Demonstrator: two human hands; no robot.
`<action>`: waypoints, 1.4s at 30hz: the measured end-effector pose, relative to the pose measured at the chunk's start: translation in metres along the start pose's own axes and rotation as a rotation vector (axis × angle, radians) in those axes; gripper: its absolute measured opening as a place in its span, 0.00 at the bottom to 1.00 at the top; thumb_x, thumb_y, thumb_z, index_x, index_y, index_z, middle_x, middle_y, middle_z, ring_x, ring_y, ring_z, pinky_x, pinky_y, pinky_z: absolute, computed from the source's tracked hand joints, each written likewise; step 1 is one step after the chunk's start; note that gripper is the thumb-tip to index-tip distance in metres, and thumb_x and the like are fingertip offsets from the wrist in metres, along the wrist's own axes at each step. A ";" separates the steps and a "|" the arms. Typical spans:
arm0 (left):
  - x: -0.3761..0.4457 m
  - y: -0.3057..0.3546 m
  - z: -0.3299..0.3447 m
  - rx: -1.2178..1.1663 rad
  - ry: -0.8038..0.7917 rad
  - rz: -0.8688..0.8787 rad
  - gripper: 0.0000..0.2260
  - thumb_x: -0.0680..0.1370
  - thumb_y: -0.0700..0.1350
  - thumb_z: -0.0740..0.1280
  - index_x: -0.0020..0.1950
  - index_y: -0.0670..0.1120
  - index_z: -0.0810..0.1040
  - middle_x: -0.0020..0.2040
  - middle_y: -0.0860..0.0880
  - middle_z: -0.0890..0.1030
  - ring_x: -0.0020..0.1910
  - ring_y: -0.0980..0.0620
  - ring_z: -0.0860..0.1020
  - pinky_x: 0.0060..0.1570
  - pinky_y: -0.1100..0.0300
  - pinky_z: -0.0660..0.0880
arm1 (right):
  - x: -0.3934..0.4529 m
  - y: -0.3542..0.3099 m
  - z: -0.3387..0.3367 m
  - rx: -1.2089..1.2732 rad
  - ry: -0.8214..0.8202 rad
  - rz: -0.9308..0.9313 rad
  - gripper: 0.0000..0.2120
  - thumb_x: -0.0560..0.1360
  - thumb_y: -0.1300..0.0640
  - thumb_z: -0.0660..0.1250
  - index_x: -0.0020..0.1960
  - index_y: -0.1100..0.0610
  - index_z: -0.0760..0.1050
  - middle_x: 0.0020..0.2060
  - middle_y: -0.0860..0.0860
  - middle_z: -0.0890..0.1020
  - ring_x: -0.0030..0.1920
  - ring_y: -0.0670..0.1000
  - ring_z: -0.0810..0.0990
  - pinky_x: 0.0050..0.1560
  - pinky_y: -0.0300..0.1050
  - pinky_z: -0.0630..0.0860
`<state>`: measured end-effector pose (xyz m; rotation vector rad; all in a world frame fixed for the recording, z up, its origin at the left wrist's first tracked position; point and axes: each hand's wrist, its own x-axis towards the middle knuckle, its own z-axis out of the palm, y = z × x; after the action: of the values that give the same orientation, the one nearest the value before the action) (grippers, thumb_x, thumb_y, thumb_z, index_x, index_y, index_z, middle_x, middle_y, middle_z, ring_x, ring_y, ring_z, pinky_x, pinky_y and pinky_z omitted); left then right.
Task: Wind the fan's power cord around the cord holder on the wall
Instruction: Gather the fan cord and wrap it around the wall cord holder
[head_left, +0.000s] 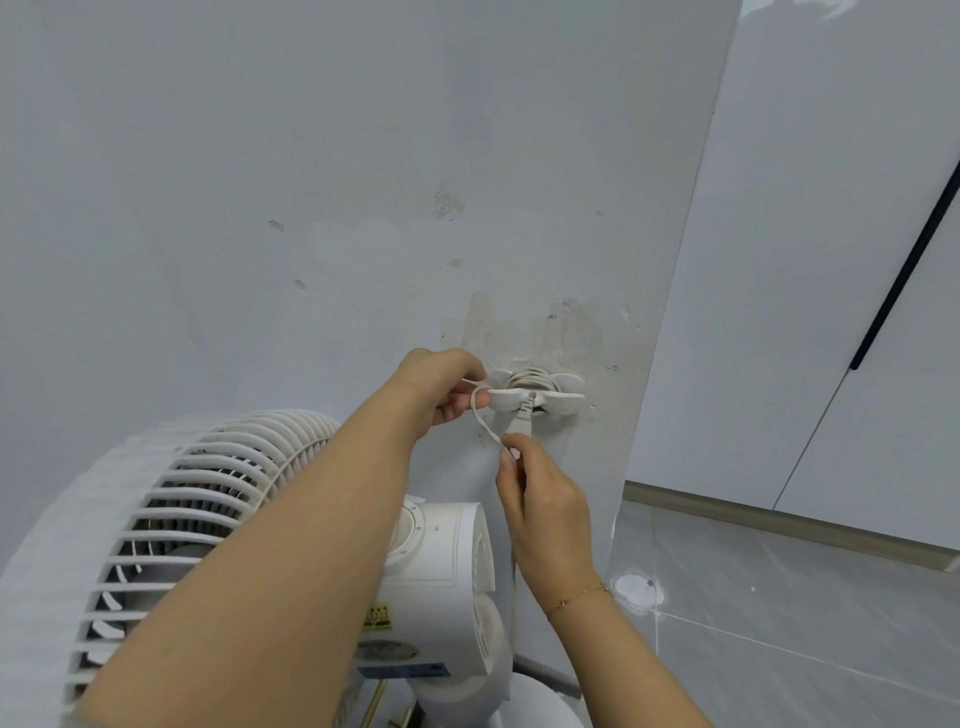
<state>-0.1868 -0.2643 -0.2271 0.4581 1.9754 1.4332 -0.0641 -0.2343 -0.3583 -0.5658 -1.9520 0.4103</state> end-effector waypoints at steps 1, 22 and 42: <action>-0.001 0.001 0.000 -0.014 -0.001 0.000 0.03 0.72 0.36 0.66 0.45 0.39 0.75 0.35 0.42 0.80 0.25 0.53 0.78 0.31 0.65 0.71 | 0.002 0.000 -0.002 0.002 0.001 0.005 0.08 0.78 0.54 0.59 0.53 0.54 0.74 0.29 0.46 0.73 0.27 0.44 0.68 0.27 0.34 0.66; -0.011 0.006 0.005 0.195 -0.016 0.125 0.05 0.72 0.32 0.64 0.42 0.35 0.80 0.37 0.39 0.77 0.38 0.43 0.77 0.53 0.52 0.80 | -0.002 0.007 -0.004 0.030 -0.030 0.035 0.22 0.73 0.71 0.59 0.64 0.59 0.74 0.46 0.54 0.82 0.44 0.52 0.82 0.46 0.38 0.77; -0.011 0.002 0.016 0.577 0.041 0.660 0.07 0.63 0.36 0.77 0.38 0.43 0.83 0.32 0.53 0.80 0.35 0.53 0.79 0.41 0.61 0.77 | 0.029 0.016 -0.033 0.056 0.076 0.174 0.18 0.73 0.55 0.72 0.61 0.57 0.75 0.53 0.51 0.76 0.52 0.49 0.76 0.49 0.43 0.78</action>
<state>-0.1682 -0.2588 -0.2253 1.4522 2.3837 1.1873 -0.0420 -0.2039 -0.3314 -0.7082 -1.8195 0.5430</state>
